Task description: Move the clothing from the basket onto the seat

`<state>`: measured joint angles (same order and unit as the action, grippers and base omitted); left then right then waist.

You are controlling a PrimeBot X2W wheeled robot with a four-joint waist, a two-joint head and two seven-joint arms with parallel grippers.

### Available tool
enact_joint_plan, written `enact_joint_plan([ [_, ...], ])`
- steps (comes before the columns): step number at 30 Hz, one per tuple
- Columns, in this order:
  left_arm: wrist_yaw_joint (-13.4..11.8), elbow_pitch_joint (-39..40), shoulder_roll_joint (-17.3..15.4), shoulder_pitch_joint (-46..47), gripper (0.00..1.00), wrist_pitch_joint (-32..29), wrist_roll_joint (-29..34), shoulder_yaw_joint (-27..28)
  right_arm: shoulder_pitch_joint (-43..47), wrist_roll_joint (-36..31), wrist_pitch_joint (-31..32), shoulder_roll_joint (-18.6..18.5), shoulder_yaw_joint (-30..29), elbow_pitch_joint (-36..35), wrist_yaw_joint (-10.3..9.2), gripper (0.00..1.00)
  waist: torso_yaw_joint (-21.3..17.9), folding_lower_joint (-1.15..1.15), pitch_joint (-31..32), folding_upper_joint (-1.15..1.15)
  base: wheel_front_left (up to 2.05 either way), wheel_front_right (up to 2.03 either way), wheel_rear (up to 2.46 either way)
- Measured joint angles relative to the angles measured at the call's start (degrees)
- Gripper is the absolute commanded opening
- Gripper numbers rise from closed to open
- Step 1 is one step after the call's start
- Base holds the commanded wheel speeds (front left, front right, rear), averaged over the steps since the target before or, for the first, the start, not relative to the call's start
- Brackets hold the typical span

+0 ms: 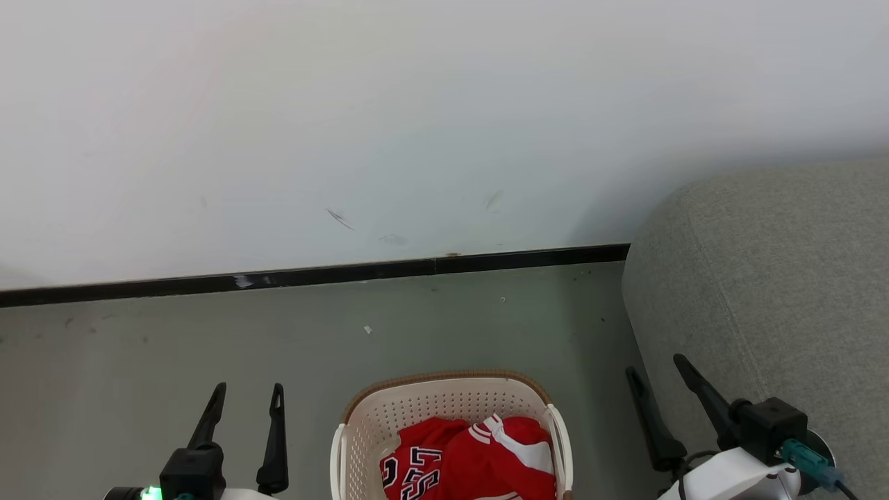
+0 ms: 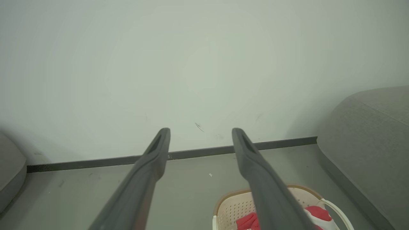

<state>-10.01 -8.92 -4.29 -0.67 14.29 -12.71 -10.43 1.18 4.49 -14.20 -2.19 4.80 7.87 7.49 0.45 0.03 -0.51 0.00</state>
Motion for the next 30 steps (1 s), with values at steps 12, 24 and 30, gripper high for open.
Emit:
enact_joint_plan([
  [12,0.01,-0.47,0.07,0.04,1.00,0.00,0.00,0.62,0.00,0.48,0.00,0.00,0.09,-0.07,0.00,1.00,0.07,-0.01,-0.16,0.00,0.00,0.00,0.00],
  [24,0.09,-0.81,-0.40,0.24,1.00,0.00,0.08,0.85,0.00,0.48,0.00,0.00,0.24,-0.59,0.01,1.00,0.06,-0.01,-1.19,0.00,0.00,0.00,0.00],
  [30,0.67,-1.71,-1.34,2.17,1.00,0.00,1.16,0.10,-0.02,0.46,0.00,0.00,0.24,-1.79,0.00,1.00,0.00,-0.01,-2.38,0.00,0.00,0.00,0.00],
])
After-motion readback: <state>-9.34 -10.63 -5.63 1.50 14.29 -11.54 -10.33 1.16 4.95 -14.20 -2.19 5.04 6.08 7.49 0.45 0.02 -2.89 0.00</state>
